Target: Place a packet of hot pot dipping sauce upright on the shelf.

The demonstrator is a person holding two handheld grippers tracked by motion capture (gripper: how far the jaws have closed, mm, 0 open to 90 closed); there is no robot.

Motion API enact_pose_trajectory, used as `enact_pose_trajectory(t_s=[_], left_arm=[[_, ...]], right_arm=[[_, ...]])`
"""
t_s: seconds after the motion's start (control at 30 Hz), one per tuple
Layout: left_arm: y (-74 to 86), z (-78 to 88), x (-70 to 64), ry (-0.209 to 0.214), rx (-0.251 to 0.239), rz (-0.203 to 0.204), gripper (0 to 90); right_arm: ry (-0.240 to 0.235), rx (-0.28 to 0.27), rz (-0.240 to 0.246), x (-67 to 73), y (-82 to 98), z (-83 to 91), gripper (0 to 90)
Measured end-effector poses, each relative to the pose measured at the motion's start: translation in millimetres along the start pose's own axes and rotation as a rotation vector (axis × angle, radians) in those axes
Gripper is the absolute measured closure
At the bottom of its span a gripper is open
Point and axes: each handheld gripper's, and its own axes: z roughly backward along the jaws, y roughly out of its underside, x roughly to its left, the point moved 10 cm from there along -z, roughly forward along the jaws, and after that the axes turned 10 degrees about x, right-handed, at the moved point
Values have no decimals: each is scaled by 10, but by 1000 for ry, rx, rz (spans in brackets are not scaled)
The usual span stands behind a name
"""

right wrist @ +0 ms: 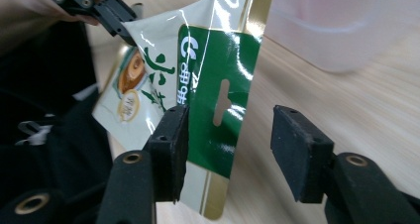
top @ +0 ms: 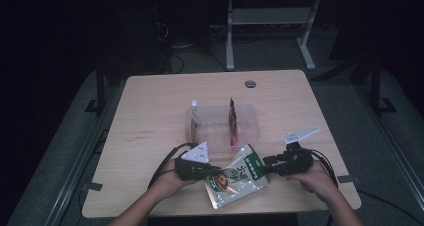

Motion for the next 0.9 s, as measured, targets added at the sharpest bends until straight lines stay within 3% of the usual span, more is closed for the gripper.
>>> enact_pose_trajectory(t_s=[0.2,0.37,0.53,0.67,0.9], left_arm=[[57,107,-55,0,-8,-15,900],[77,162,-34,-8,-13,-11,900],[85,186,14,-12,-18,-1,900],[97,201,46,-20,-16,5,900],[110,242,81,-29,-20,13,900]], right_arm=[[-49,17,59,112,-119,-143,556],[-104,26,63,195,-156,-215,602],[-108,-6,60,212,-185,-177,725],[-78,-12,101,232,-198,-170,747],[-81,-26,134,337,-261,-180,842]])
